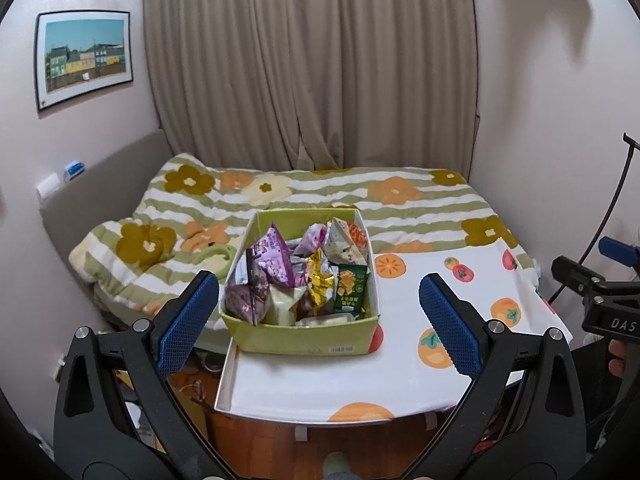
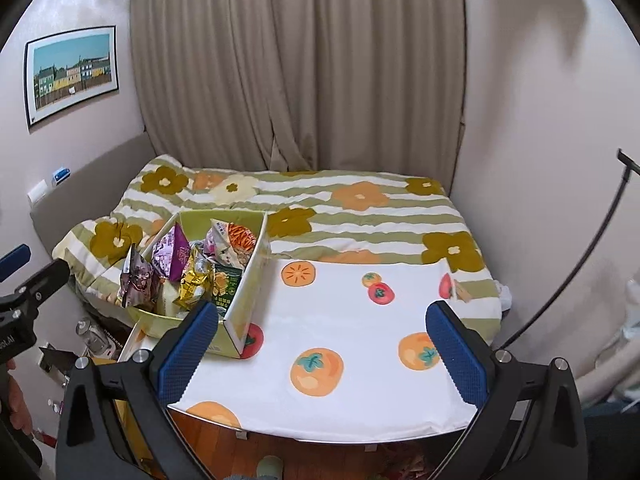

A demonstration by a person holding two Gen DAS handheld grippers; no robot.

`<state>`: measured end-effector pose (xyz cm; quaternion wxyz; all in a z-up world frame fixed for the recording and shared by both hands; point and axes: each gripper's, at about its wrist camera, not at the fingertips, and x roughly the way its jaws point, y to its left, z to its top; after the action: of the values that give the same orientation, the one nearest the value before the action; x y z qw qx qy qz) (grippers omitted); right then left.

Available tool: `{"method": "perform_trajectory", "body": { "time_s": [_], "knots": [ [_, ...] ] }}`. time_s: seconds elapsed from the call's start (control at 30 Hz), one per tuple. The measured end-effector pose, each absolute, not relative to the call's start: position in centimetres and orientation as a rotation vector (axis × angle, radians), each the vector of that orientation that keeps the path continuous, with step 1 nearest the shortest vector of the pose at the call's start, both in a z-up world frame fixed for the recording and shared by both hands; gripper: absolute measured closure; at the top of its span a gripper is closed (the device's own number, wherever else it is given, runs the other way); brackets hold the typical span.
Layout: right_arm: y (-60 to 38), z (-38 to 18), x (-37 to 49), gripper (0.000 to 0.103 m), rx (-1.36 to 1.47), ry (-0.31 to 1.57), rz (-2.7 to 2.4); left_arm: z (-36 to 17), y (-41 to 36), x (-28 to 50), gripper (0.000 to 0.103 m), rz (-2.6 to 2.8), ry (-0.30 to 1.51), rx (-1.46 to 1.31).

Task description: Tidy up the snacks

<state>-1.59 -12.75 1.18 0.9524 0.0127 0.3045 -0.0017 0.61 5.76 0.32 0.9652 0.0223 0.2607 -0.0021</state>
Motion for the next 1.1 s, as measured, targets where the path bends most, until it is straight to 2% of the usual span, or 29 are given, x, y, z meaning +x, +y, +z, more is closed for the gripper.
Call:
{"method": "perform_trajectory", "body": {
  "time_s": [1.1],
  "knots": [
    [-13.5,1.9,-4.0,0.0,0.051,0.562,-0.047,0.4,4.5,-0.4,0.003,-0.046,0.511,0.036]
  ]
}}
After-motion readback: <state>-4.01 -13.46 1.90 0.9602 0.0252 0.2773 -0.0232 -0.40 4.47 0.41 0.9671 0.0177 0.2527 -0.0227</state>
